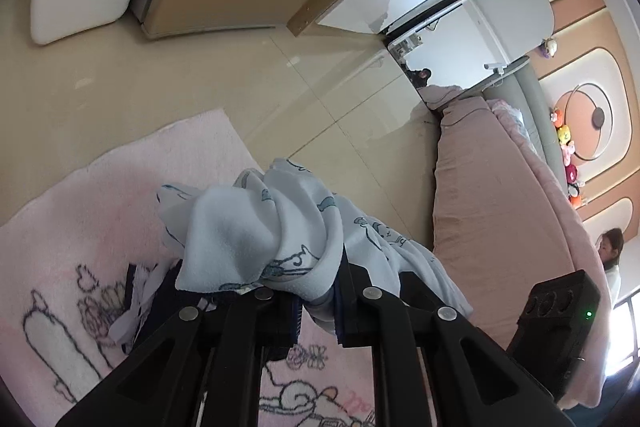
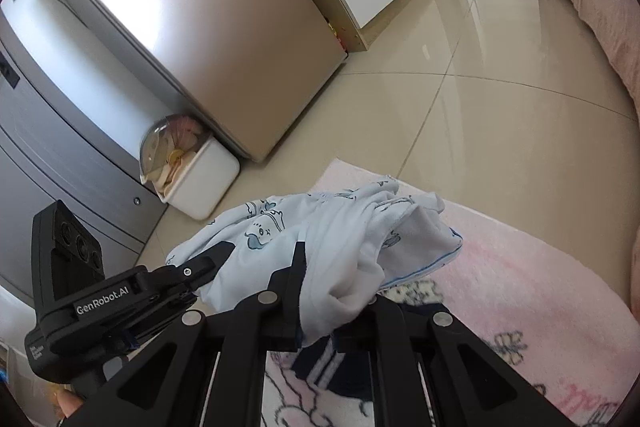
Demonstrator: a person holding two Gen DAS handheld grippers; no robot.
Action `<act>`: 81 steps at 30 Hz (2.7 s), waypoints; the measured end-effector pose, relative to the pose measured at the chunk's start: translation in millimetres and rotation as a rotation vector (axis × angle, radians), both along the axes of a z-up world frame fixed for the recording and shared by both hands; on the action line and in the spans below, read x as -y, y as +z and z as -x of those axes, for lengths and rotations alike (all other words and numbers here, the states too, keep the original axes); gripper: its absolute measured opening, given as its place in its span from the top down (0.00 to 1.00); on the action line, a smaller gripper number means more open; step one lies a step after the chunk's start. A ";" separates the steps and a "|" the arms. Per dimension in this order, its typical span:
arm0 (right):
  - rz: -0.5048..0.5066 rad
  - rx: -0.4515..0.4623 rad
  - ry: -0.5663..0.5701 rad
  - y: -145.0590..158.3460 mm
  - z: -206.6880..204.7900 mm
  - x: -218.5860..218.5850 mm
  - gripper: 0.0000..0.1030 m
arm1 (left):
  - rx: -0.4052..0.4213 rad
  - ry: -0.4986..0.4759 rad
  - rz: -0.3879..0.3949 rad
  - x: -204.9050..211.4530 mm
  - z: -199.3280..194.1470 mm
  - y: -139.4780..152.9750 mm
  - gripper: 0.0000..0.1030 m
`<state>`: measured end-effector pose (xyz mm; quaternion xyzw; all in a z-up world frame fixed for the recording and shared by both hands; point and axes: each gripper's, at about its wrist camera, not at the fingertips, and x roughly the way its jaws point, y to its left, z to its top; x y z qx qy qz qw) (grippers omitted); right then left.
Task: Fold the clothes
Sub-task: 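Lift the folded bundle with both grippers and carry it across the rug, then lower the bundle onto the rug with both grippers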
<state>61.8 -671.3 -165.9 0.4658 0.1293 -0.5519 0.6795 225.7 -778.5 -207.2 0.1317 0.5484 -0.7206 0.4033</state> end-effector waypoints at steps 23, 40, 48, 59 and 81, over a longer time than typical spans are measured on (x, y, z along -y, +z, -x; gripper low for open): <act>-0.122 0.081 -0.007 -86.6 1.6 18.3 0.94 | -0.015 -0.058 -0.120 9.7 -9.2 -81.2 0.90; -0.221 0.113 0.031 -148.3 -3.4 -41.0 0.94 | -0.067 -0.106 -0.290 -61.5 -46.5 -137.6 0.90; -0.276 0.138 0.017 -172.3 -5.3 -60.7 0.94 | -0.075 -0.089 -0.339 -85.8 -60.9 -160.9 0.90; -0.326 0.093 0.026 -189.6 -4.5 -72.1 0.94 | -0.125 -0.025 -0.430 -103.6 -76.4 -198.6 0.87; -0.445 0.079 -0.074 -203.7 10.3 -93.5 0.31 | -0.262 0.181 -0.554 -140.1 -146.6 -201.5 0.19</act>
